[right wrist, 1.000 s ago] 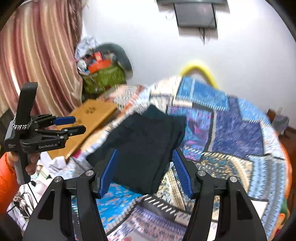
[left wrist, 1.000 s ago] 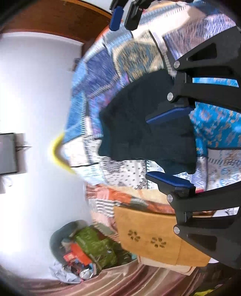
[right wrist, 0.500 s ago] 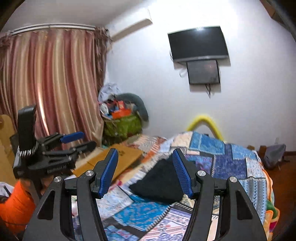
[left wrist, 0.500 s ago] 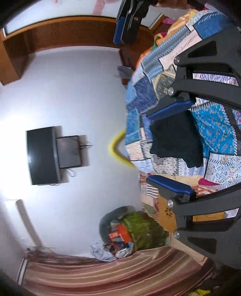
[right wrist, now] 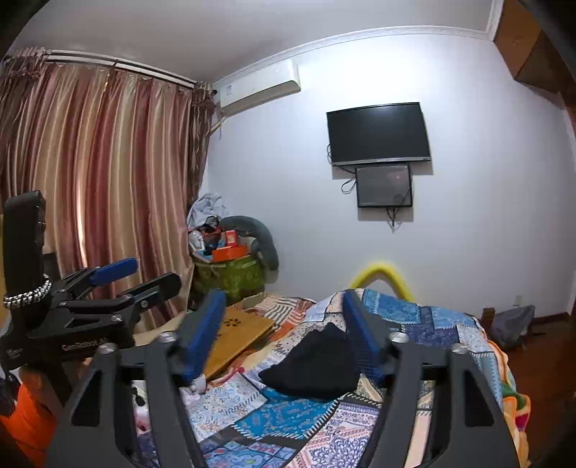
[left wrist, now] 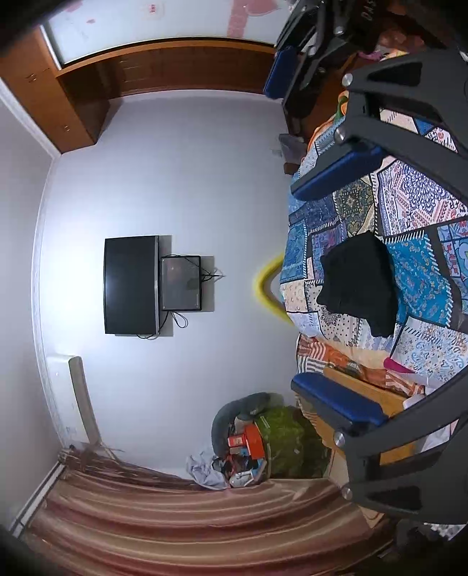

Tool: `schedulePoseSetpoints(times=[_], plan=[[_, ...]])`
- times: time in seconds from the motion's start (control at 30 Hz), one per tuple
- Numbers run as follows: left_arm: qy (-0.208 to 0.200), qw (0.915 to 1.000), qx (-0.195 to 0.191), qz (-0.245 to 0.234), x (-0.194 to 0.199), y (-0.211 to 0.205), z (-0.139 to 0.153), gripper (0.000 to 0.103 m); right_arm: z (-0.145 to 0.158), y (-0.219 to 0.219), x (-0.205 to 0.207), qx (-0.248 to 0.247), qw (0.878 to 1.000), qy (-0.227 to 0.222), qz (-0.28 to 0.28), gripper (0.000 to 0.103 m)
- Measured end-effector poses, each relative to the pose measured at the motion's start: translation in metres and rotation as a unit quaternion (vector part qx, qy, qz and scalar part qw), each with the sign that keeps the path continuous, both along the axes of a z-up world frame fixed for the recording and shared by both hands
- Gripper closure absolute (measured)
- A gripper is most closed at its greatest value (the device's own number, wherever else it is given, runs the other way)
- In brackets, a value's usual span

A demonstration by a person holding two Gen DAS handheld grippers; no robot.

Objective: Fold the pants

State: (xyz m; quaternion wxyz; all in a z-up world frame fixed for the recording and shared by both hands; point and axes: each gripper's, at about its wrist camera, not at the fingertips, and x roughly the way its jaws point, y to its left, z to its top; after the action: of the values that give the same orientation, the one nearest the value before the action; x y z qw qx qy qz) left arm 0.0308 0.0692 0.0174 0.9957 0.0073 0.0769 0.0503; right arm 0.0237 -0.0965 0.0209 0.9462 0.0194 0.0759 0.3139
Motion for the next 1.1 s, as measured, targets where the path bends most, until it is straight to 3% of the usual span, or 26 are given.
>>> schedulePoseSetpoints(times=[0.27, 1.1], plan=[[-0.008, 0.9999, 0.012, 0.006, -0.009, -0.007, -0.004, 0.0, 0.003, -0.005, -0.006, -0.007, 1.0, -0.01, -0.025, 0.0], [0.008, 1.0, 0.003, 0.004, 0.005, -0.007, -0.018, 0.0, -0.008, -0.008, -0.007, -0.015, 0.999, 0.02, -0.026, 0.0]])
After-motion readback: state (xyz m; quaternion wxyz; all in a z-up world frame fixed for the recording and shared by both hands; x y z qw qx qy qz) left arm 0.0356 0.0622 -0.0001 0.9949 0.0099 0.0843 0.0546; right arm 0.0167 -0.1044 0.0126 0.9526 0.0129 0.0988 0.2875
